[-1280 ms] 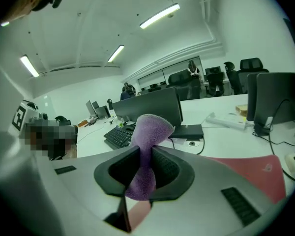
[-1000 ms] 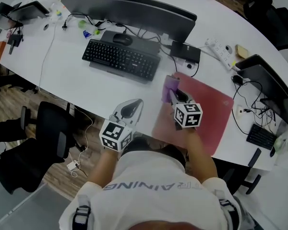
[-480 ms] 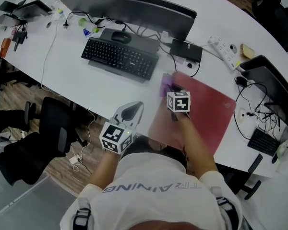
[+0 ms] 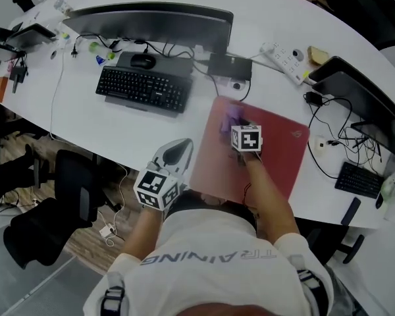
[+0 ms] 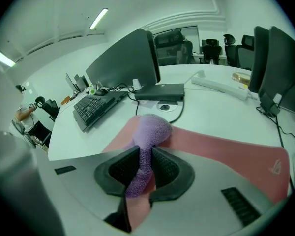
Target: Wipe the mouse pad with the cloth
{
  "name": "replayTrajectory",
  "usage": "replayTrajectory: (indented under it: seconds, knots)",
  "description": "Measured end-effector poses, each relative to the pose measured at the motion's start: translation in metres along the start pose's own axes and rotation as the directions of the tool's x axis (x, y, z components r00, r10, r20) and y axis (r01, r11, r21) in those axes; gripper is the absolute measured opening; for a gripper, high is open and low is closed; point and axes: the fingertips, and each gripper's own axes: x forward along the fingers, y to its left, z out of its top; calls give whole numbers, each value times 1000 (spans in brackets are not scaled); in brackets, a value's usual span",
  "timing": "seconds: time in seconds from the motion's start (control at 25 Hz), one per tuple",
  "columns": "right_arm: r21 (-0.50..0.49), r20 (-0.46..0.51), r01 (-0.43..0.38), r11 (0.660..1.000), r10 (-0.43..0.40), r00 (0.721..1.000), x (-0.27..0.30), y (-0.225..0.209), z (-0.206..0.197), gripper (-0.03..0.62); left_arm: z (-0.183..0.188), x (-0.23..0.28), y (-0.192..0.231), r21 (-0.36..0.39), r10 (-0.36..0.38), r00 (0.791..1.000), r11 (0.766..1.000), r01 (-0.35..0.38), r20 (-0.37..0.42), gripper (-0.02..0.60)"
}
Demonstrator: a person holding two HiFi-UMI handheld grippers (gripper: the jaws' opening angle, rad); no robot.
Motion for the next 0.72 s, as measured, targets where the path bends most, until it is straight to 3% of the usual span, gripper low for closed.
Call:
replayTrajectory:
  seconds: [0.72]
  knots:
    - [133,13,179,975,-182,983,-104,-189,-64,89,5,76,-131,83,-150,988,985,152,-36,32]
